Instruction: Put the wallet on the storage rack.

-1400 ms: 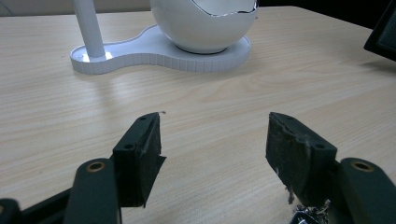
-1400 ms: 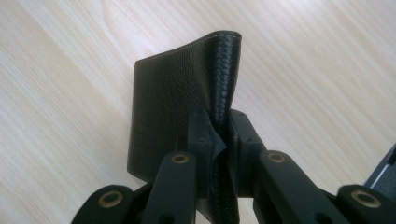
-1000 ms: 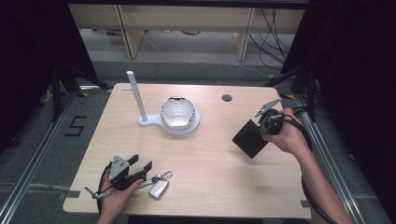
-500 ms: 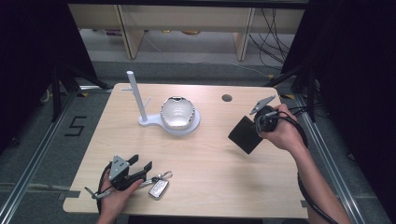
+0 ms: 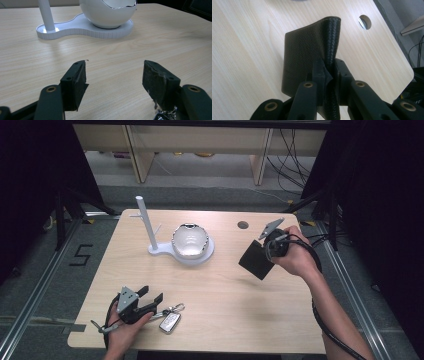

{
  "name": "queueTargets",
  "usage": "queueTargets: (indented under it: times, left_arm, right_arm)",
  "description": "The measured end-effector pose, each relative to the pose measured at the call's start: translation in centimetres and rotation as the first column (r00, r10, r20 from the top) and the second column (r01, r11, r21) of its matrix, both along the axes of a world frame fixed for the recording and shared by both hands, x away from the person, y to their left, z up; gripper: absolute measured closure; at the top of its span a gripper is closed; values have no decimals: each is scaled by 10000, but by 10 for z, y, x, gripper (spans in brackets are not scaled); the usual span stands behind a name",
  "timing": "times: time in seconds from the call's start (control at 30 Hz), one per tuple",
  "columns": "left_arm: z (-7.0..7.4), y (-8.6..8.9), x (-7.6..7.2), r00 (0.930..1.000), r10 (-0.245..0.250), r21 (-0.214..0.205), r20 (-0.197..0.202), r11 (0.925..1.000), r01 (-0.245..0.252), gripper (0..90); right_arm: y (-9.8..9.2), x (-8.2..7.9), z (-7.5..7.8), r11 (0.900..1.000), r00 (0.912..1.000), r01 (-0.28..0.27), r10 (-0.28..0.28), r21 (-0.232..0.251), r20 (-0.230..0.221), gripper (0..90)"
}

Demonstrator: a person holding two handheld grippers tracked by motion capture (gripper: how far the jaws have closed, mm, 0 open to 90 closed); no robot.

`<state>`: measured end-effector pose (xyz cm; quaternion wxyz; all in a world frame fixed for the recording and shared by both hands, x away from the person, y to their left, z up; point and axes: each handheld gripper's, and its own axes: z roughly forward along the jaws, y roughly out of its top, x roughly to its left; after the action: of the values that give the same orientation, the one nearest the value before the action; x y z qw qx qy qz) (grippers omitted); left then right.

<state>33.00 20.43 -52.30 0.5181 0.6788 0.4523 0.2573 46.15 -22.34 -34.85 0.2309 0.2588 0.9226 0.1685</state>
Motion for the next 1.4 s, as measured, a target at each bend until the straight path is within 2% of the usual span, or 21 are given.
queueTargets:
  times: [0.2,0.23,0.57,0.6,0.9,0.97,1.4]
  left_arm:
    - [0,0,0,10000,-7,-6,0,10000,7,353]
    - [0,0,0,10000,-10,-9,2,10000,10,353]
    - [0,0,-1,10000,14,29,-27,10000,-14,353]
    - [0,0,-1,10000,5,33,-34,10000,-5,353]
    - [0,0,0,10000,-76,-12,-26,10000,76,353]
    - [0,-1,0,10000,-89,9,-21,10000,89,353]
    - [0,-1,0,9999,-109,41,-34,9999,109,353]
  right_arm:
    - [7,3,4,9997,9996,-256,257,-45,124,817]
    - [9,3,4,9999,9998,-144,145,-33,166,817]
    - [22,8,9,9979,9978,-600,606,-225,273,816]
    - [24,9,9,9966,9964,-774,783,-280,323,816]
    - [39,14,11,9956,9955,-866,880,-370,364,814]
    - [41,16,12,9933,9935,-1041,1062,-497,419,814]
    - [58,21,18,9904,9895,-1295,1322,-473,579,813]
